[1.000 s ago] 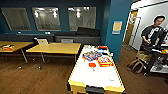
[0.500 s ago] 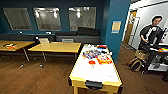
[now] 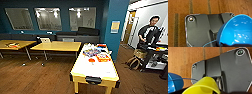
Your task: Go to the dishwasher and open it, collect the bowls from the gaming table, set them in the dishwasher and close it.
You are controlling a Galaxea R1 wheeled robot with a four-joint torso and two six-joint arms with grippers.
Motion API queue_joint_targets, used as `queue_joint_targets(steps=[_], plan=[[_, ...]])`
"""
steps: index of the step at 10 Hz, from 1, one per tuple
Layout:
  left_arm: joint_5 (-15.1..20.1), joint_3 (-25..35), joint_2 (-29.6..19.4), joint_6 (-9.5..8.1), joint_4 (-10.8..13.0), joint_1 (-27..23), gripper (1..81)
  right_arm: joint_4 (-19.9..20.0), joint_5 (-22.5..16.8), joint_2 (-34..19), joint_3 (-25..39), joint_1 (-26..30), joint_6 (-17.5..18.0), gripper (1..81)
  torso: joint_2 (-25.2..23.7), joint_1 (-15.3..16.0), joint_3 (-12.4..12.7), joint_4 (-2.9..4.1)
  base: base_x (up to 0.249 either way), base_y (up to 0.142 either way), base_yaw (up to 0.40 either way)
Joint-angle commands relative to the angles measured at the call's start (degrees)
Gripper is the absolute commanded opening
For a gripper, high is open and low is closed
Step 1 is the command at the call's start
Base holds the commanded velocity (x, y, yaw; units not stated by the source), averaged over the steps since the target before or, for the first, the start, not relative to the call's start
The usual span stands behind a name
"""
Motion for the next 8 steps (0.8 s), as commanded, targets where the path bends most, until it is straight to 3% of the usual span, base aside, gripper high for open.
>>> queue_joint_targets(steps=[1, 5, 6, 8], plan=[[1.6, 0.4, -0.4, 0.21, 0.8, -2.3, 1.0, -1.2, -2.0, 0.0, 0.1, 2.2, -0.2, 1.0, 0.0, 0.1, 0.0, 0.0, -0.133, 0.0, 0.0], [0.8, 0.9, -1.8, 0.12, 0.7, -1.5, 1.0, -0.8, -1.6, -2.6, -0.2, 1.7, 0.1, 1.0, -0.1, 0.1, 0.0, 0.0, 0.0, 0.0, 0.0], [-2.1, 1.2, -3.0, 0.12, 0.7, -0.6, 1.0, -0.7, -0.4, -5.5, 3.3, 1.2, 0.2, 1.0, -0.1, 0.1, 0.0, 0.0, 0.0, 0.0, 0.0], [-3.8, 3.3, -5.6, -0.05, 0.7, 0.5, 1.0, -0.6, 1.7, -11.5, 10.9, 0.6, 0.8, 1.0, -0.1, 0.1, 0.0, 0.0, 0.0, 0.0, 0.0]])
